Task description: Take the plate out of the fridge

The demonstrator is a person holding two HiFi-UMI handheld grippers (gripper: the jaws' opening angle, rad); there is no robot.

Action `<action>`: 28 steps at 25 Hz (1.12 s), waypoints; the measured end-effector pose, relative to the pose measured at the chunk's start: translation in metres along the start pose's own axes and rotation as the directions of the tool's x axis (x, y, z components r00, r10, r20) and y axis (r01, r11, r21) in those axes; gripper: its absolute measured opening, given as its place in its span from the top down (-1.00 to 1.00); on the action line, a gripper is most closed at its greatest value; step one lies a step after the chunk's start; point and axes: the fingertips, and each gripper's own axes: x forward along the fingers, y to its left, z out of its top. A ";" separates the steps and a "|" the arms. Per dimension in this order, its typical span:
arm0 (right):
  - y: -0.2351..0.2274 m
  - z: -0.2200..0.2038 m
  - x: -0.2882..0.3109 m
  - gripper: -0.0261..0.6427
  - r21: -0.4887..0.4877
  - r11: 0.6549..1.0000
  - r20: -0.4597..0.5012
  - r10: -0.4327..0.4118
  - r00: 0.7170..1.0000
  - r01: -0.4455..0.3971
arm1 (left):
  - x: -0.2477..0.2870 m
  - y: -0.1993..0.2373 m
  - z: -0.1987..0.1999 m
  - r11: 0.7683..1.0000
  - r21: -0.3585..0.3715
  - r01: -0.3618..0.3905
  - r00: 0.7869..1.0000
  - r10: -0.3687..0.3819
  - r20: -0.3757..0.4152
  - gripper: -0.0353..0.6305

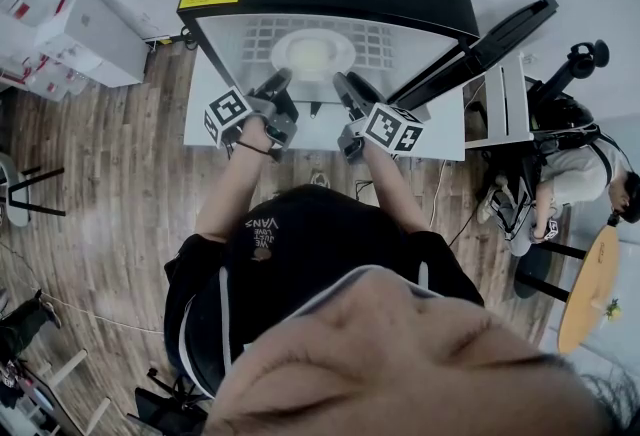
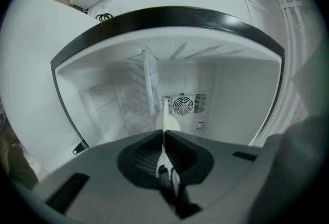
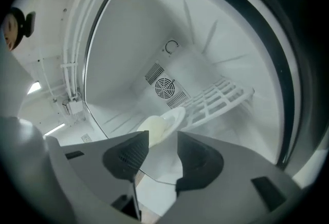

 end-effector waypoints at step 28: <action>-0.003 -0.007 0.009 0.52 0.077 0.997 -0.003 -0.019 1.000 0.020 | -0.006 -0.005 -0.004 0.998 0.053 0.017 0.999 -0.015 -0.041 0.81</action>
